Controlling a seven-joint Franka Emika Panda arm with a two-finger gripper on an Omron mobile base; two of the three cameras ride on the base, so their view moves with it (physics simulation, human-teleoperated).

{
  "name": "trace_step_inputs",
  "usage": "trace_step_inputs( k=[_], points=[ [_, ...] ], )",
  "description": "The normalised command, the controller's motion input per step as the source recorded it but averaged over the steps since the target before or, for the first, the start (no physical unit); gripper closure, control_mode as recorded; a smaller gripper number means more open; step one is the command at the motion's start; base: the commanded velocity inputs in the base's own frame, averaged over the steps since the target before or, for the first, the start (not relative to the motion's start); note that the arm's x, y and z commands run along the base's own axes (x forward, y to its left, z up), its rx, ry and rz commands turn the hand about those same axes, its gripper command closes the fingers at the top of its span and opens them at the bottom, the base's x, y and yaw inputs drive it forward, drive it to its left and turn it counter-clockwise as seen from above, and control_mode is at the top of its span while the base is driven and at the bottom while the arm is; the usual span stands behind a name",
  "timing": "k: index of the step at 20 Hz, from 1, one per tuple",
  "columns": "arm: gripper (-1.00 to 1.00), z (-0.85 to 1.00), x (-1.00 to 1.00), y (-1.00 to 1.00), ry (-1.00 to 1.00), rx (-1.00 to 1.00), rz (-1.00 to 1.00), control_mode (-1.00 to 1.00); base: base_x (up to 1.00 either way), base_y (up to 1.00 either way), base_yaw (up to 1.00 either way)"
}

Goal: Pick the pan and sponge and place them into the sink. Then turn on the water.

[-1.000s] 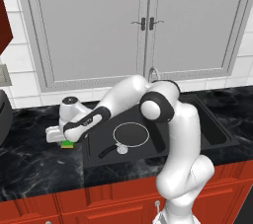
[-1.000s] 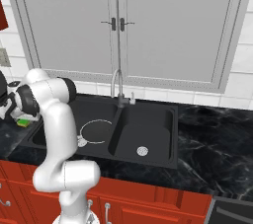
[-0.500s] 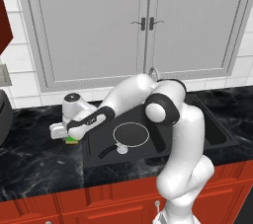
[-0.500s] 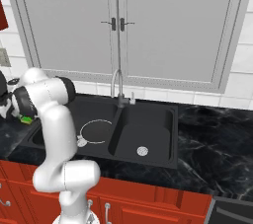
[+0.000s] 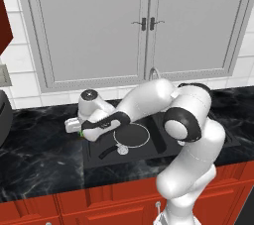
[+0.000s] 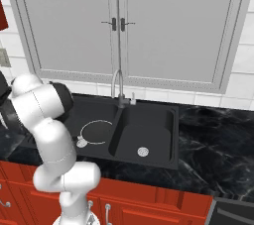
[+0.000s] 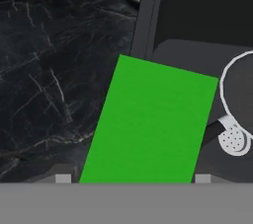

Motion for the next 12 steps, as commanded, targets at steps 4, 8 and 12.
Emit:
trace_step_inputs(
  k=[4, 8, 12],
  points=[
    [1.00, 0.05, -0.03, -0.46, -0.05, 0.03, 0.00, -1.00, 0.00, 0.00, 0.00],
    [1.00, 0.00, -0.01, -0.48, -0.01, 0.02, 0.00, -1.00, 0.00, 0.00, 0.00],
    [1.00, 0.00, 0.00, -0.47, 0.00, 0.02, 0.00, -1.00, 0.00, 0.00, 0.00]
  ],
)
